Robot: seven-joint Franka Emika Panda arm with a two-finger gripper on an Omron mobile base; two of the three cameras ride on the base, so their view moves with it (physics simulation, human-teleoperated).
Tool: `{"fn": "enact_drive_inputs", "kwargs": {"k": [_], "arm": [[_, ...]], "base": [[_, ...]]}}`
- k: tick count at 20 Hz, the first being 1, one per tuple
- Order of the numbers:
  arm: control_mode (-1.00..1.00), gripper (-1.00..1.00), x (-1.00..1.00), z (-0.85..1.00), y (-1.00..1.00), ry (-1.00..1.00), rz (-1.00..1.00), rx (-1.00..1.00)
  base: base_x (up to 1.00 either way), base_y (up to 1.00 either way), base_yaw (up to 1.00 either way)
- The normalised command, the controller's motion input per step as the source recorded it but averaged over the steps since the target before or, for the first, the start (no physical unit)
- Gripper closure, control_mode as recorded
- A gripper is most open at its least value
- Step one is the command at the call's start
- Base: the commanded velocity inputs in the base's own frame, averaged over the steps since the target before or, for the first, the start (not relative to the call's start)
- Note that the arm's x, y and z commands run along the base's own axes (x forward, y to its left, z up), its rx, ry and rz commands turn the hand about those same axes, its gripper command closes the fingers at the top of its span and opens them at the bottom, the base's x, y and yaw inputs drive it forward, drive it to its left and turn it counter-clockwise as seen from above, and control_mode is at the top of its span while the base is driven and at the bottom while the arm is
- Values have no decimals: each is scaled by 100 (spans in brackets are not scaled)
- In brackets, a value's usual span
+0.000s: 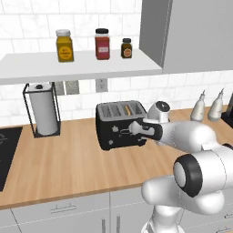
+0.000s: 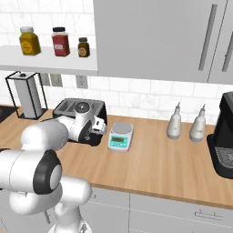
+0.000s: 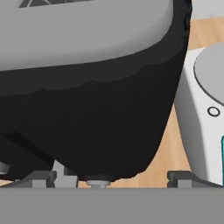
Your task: Start the toaster. Once the lever pops up, take the bread to the plate on the dining counter.
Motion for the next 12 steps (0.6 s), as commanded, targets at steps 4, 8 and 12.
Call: {"fn": "enact_drive_inputs", "kwargs": {"k": [4,8,12], "arm": [[-100,-100,0,-24,0,0,0,0],[-100,-100,-1,-24,0,0,0,0],[-100,-100,-12,-23,0,0,0,0]], "base": [[0,0,0],[0,0,0],[0,0,0]]}}
